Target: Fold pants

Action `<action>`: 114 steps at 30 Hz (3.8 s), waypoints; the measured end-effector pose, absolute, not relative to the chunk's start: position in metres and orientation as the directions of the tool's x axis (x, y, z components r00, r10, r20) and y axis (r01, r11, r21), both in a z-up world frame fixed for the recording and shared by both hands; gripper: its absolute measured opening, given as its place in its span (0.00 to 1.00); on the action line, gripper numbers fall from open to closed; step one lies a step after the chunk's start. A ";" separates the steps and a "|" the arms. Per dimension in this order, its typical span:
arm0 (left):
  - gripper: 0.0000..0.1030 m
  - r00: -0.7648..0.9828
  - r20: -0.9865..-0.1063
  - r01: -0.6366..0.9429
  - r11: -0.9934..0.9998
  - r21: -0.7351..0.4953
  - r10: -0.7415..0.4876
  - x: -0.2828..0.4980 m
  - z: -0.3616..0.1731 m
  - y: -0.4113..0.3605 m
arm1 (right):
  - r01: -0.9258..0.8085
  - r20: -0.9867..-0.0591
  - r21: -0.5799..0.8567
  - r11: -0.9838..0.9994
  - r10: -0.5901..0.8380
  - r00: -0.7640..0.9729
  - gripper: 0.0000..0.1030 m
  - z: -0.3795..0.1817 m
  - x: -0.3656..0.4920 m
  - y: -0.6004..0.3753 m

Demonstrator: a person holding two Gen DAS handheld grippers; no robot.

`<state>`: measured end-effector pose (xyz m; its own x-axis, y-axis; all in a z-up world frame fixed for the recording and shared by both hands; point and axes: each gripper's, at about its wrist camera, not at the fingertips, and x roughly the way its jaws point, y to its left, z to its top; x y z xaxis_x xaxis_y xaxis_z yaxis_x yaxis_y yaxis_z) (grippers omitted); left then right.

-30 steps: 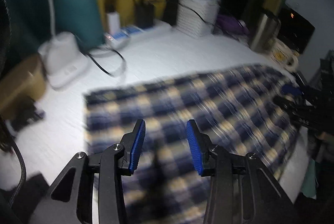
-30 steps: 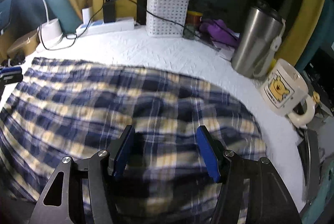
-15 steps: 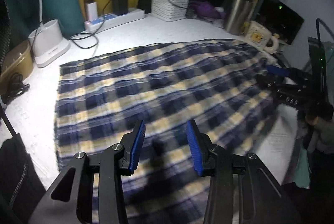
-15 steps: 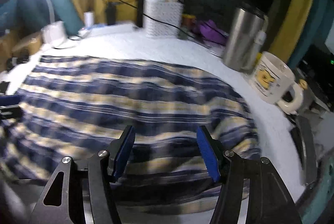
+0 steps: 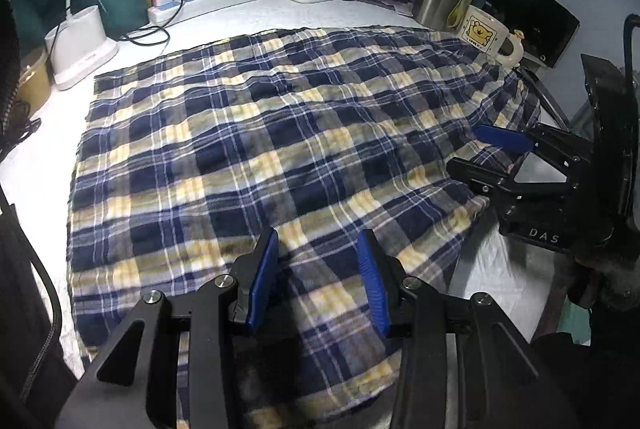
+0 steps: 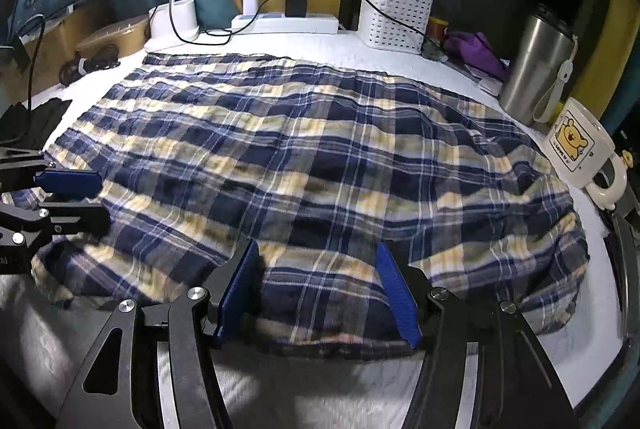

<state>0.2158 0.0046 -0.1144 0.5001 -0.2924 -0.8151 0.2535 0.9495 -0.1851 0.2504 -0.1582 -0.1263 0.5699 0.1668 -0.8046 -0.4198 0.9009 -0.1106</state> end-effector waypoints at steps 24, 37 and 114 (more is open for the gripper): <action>0.41 0.563 -0.813 0.156 0.985 -0.076 -0.152 0.183 -0.103 0.035 | -0.247 -0.789 0.014 0.969 0.163 0.593 0.81 -0.107 0.202 -0.250; 0.48 0.567 -0.823 -0.026 0.998 -0.053 -0.029 0.190 -0.099 0.079 | -0.175 -0.783 0.172 0.969 0.243 0.572 0.92 -0.111 0.229 -0.289; 0.49 0.616 -0.787 -0.199 0.973 -0.116 0.032 0.217 -0.088 0.157 | -0.118 -0.793 0.242 0.963 0.266 0.548 1.00 -0.117 0.259 -0.290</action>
